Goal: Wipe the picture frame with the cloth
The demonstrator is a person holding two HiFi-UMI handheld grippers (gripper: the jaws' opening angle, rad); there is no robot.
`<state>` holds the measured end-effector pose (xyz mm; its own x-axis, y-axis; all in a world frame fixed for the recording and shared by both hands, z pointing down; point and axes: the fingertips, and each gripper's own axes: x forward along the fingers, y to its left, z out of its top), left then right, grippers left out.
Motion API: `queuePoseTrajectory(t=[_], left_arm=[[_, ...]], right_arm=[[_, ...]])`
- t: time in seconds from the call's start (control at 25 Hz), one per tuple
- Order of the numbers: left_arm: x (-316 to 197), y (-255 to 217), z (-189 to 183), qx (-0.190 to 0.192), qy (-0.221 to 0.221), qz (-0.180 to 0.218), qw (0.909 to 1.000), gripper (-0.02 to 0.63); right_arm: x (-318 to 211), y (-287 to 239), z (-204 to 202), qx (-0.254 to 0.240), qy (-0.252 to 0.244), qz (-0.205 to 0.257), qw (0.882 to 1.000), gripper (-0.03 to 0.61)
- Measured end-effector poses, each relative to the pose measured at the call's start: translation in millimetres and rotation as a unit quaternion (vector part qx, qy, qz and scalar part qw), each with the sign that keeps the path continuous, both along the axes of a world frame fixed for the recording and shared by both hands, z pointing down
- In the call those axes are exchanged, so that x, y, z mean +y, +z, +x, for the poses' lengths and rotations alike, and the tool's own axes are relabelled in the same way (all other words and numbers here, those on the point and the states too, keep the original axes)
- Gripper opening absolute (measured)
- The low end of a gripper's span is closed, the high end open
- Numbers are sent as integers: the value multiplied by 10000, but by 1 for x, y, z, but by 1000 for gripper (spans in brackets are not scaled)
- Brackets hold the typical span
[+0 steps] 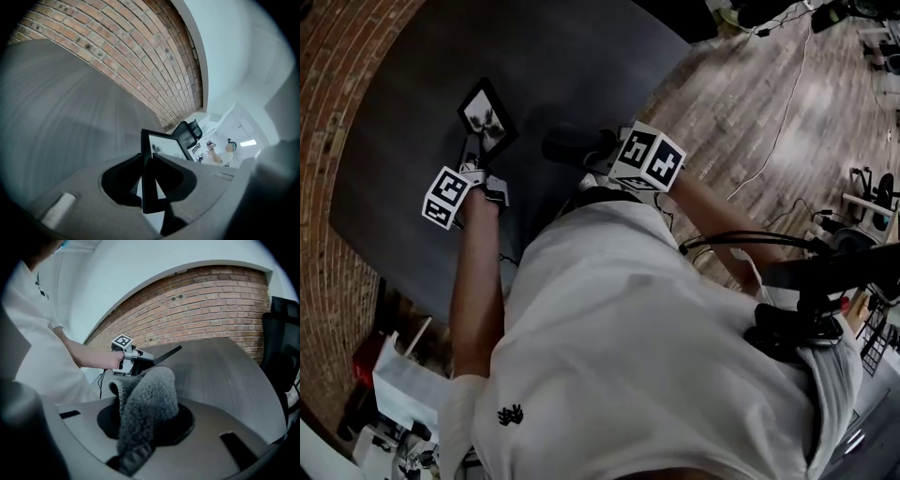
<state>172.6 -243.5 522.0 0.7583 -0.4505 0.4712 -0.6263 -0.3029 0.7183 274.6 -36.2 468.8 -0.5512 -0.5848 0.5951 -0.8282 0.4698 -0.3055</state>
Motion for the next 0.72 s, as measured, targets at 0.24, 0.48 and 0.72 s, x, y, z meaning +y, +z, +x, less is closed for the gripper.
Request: queuePoseTrajectory(t=[0.24, 0.48, 0.72], left_arm=[[-11, 26, 52, -492, 192, 16, 9986, 74], [-17, 65, 88, -1136, 412, 33, 9927, 74], [-18, 94, 115, -1629, 624, 104, 9846, 74]], right_arm=[[4, 11, 43, -89, 340, -106, 9993, 87], [12, 26, 72, -218, 608, -268, 9976, 87], [25, 39, 87, -331, 832, -467, 9949, 87]])
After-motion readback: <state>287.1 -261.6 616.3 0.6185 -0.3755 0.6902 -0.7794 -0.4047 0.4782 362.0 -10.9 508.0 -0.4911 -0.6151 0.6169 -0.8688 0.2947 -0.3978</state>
